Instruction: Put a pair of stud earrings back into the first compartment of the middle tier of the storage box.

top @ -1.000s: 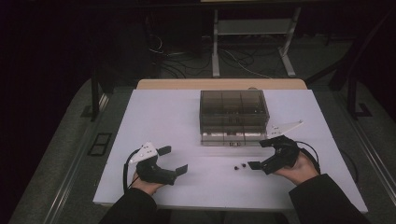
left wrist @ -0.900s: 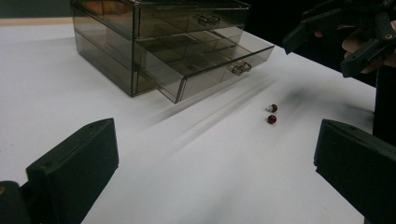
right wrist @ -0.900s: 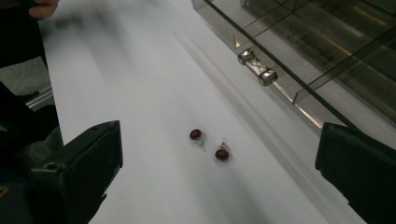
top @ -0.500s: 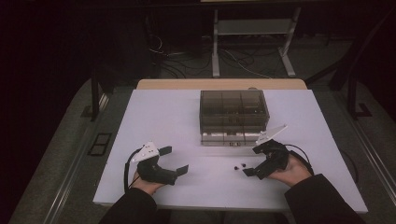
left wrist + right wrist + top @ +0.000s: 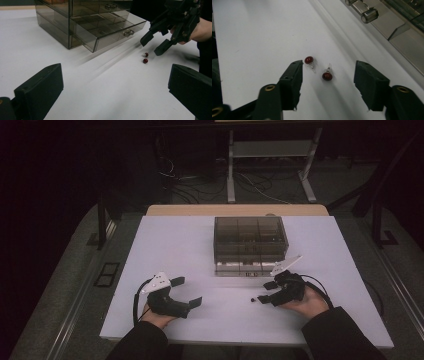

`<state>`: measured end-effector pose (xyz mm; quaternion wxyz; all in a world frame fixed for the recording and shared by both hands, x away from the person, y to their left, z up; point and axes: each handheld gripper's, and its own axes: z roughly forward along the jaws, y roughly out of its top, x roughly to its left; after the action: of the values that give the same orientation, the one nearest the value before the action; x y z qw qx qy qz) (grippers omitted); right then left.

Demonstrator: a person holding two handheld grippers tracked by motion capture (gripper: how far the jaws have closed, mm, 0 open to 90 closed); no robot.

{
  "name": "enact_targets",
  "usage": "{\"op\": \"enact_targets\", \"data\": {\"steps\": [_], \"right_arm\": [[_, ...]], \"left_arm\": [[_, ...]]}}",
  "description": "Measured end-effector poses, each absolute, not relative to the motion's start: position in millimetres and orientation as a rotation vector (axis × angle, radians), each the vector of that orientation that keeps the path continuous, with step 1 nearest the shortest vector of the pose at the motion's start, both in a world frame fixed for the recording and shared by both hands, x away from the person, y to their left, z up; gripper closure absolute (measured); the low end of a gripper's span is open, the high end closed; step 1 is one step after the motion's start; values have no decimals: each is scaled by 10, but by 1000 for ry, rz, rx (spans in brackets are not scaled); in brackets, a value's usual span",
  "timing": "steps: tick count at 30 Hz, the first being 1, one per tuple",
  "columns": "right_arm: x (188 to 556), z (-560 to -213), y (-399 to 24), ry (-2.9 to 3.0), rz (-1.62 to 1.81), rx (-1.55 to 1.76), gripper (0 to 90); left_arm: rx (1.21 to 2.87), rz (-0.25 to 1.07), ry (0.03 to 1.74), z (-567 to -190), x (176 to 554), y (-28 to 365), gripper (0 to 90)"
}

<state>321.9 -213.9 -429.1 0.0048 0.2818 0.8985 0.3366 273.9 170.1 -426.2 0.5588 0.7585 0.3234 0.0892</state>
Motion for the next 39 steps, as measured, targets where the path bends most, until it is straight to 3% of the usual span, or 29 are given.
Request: {"op": "enact_targets", "data": {"steps": [11,15,20,24,39], "right_arm": [[3234,-4340,-2078,2805,1037,887,550],[3244,-4365,-2054,2814,1034,873,640],[3237,-4395,-2026,2818,1000,866,676],[3241,-4394,-2031,2808,992,871,778],[3248,-4337,-2085,2830,1010,892,791]], "left_arm": [[1794,207,759,-4265,2742,1694,0],[1795,201,757,-4268,2740,1695,0],[1808,204,749,-4274,2735,1680,0],[1823,204,739,-4279,2733,1666,0],[1821,191,747,-4280,2719,1683,0]]}}
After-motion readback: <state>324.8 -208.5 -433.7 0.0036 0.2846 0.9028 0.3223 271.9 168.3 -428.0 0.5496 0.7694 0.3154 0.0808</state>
